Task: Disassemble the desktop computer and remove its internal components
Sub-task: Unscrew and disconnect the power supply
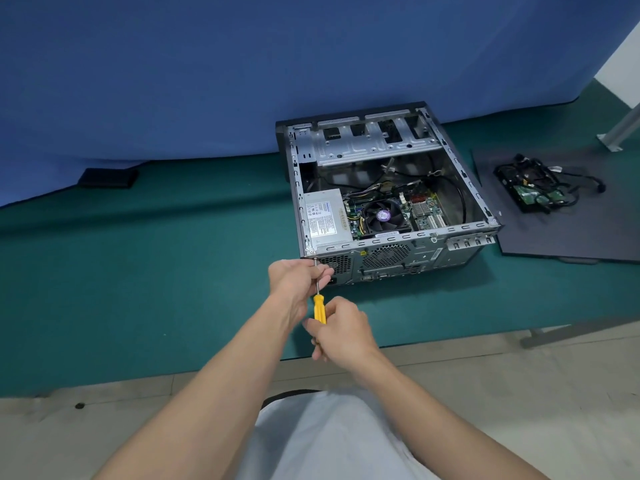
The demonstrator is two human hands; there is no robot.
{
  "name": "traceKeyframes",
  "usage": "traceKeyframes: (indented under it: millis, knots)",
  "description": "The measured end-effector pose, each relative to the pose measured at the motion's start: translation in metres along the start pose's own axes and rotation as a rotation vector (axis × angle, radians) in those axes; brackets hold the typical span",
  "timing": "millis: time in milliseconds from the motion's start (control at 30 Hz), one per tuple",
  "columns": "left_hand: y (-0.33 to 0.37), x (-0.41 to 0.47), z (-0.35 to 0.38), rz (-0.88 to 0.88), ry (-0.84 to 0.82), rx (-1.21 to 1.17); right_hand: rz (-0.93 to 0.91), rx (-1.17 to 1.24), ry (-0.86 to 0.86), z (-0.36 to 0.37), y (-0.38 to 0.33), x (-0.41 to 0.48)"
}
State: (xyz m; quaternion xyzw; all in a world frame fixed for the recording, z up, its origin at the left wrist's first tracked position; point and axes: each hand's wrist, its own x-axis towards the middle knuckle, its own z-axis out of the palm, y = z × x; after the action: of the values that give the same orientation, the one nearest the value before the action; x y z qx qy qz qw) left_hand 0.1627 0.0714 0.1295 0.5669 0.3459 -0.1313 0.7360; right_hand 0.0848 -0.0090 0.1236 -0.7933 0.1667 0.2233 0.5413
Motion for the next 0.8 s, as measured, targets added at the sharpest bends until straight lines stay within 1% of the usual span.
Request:
traceKeyframes:
  millis: [133, 167, 200, 233, 267, 333, 400, 433, 467, 500, 533, 567, 600, 667, 700, 733, 767, 800]
  knots:
    - [0.0, -0.001, 0.001, -0.015, -0.041, -0.041, 0.187, 0.698, -0.435, -0.023, 0.002, -0.002]
    - [0.0, -0.001, 0.002, -0.017, -0.051, -0.049, 0.217, 0.819, -0.499, -0.027, 0.004, -0.002]
    - [0.0, -0.001, 0.002, -0.02, -0.057, -0.06, 0.217, 0.882, -0.525, -0.029, 0.006, -0.003]
    - [0.0, -0.001, 0.002, -0.027, -0.059, -0.072, 0.197, 0.876, -0.506, -0.03, 0.007, -0.003]
    - [0.0, -0.001, 0.002, -0.034, -0.061, -0.077, 0.162, 0.806, -0.444, -0.028, 0.007, -0.003]
    - [-0.002, -0.002, 0.002, -0.027, -0.04, -0.038, 0.102, 0.524, -0.237, -0.019, 0.004, -0.004]
    - [-0.005, -0.001, 0.002, 0.036, 0.03, 0.084, 0.074, 0.16, 0.0, -0.01, 0.003, -0.005]
    - [-0.006, 0.0, 0.002, 0.076, 0.07, 0.157, 0.039, 0.004, 0.081, -0.007, 0.003, -0.005]
    - [-0.006, 0.0, 0.003, 0.11, 0.106, 0.214, 0.001, -0.084, 0.116, -0.005, 0.003, -0.005]
    - [-0.006, 0.001, 0.004, 0.13, 0.135, 0.243, -0.023, -0.105, 0.119, -0.003, 0.003, -0.005]
    - [-0.006, 0.001, 0.005, 0.135, 0.152, 0.246, -0.023, -0.057, 0.09, -0.004, 0.002, -0.006]
    - [-0.005, 0.002, 0.006, 0.128, 0.155, 0.221, 0.012, 0.059, 0.025, -0.007, 0.002, -0.006]
    - [-0.005, 0.001, 0.007, 0.113, 0.143, 0.181, 0.075, 0.23, -0.084, -0.011, 0.002, -0.006]
    - [-0.004, -0.001, 0.007, 0.078, 0.082, 0.082, 0.201, 0.613, -0.355, -0.022, 0.0, -0.008]
    - [-0.004, -0.002, 0.007, 0.062, 0.045, 0.032, 0.239, 0.757, -0.438, -0.026, 0.001, -0.009]
    - [-0.004, -0.002, 0.006, 0.048, 0.014, -0.009, 0.247, 0.83, -0.464, -0.028, 0.002, -0.01]
    - [-0.004, -0.002, 0.005, 0.035, -0.009, -0.04, 0.235, 0.838, -0.44, -0.028, 0.003, -0.01]
    - [-0.004, -0.003, 0.004, 0.027, -0.024, -0.052, 0.211, 0.793, -0.377, -0.027, 0.003, -0.01]
